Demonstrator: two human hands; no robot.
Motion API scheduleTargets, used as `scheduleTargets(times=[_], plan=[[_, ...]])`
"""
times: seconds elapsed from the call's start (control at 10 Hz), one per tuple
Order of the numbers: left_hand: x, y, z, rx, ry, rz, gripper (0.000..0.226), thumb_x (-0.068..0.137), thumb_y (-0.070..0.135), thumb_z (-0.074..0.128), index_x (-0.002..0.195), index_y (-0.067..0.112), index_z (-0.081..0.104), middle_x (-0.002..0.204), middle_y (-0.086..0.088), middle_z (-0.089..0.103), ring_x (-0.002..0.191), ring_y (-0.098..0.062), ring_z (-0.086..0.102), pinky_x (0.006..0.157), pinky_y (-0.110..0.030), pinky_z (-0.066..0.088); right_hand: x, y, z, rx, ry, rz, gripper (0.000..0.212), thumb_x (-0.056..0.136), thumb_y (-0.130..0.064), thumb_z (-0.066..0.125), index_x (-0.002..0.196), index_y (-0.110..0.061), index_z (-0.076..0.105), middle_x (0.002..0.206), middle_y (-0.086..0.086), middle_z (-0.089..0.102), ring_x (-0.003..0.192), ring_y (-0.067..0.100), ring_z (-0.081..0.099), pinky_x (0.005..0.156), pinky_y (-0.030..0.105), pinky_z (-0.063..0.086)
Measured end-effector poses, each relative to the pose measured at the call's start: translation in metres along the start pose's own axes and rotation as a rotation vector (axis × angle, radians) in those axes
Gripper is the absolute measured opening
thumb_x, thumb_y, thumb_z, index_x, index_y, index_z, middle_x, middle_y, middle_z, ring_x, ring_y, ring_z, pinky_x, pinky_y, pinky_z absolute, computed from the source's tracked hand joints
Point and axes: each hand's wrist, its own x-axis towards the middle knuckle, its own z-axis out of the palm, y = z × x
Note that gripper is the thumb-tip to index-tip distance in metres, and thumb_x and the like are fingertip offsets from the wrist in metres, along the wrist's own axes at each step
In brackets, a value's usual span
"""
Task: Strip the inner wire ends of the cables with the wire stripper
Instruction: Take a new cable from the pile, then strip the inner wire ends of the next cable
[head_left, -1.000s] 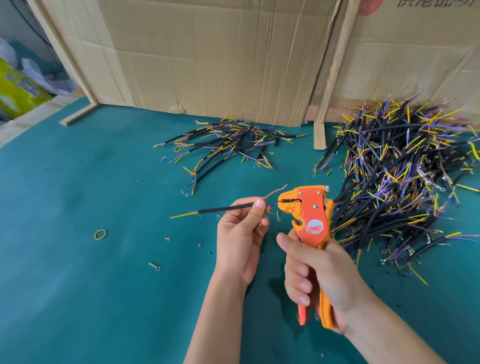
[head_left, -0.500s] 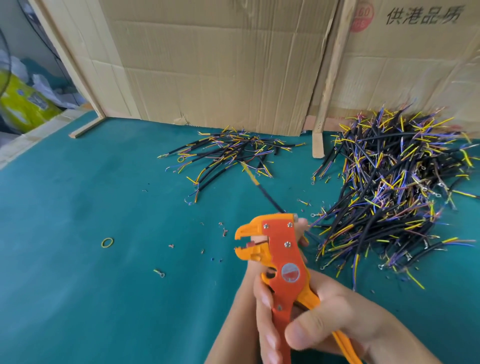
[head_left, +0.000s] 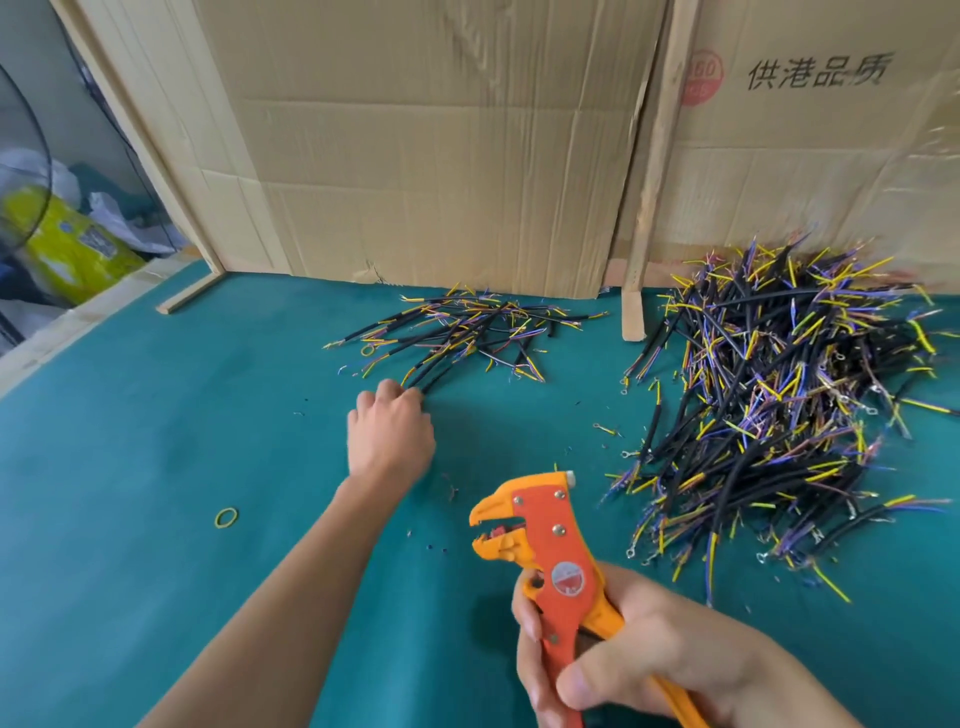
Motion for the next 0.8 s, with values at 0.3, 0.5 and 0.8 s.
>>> scheduleTargets(times=[0.3,0.5,0.8], plan=[[-0.010,-0.016,-0.011,0.021,-0.024,-0.021,0.015,0.098,0.012,0.052,0.108,0.006,0.061,0.108,-0.016,0.061,0.096,-0.041,0.059,0.074,-0.044,0.047,0.004,0.008,0.000,0.235,-0.004,0.007,0.021,0.087,-0.002,0.074,0.106,-0.007,0.068,0.102,0.015,0.069,0.091,0.028,0.067,0.091,0.041,0.054],[-0.058,-0.013,-0.015,-0.227,0.035,-0.052,0.025,0.101,0.009,0.046,0.116,0.009,0.066,0.110,-0.013,0.061,0.101,-0.036,0.058,0.082,-0.037,0.040,0.010,0.001,-0.005,0.078,-0.029,0.078,0.025,0.087,0.002,0.074,0.107,-0.008,0.065,0.101,0.010,0.070,0.090,0.022,0.067,0.091,0.037,0.055],[-0.095,0.060,-0.022,-1.340,-0.070,-0.143,0.011,0.104,0.008,0.051,0.095,0.002,0.050,0.068,-0.002,0.068,0.052,-0.014,0.054,0.049,-0.022,0.044,0.009,-0.008,-0.009,0.283,0.140,-0.069,0.024,0.085,0.002,0.069,0.107,-0.004,0.061,0.099,0.023,0.066,0.086,0.035,0.067,0.091,0.058,0.051]])
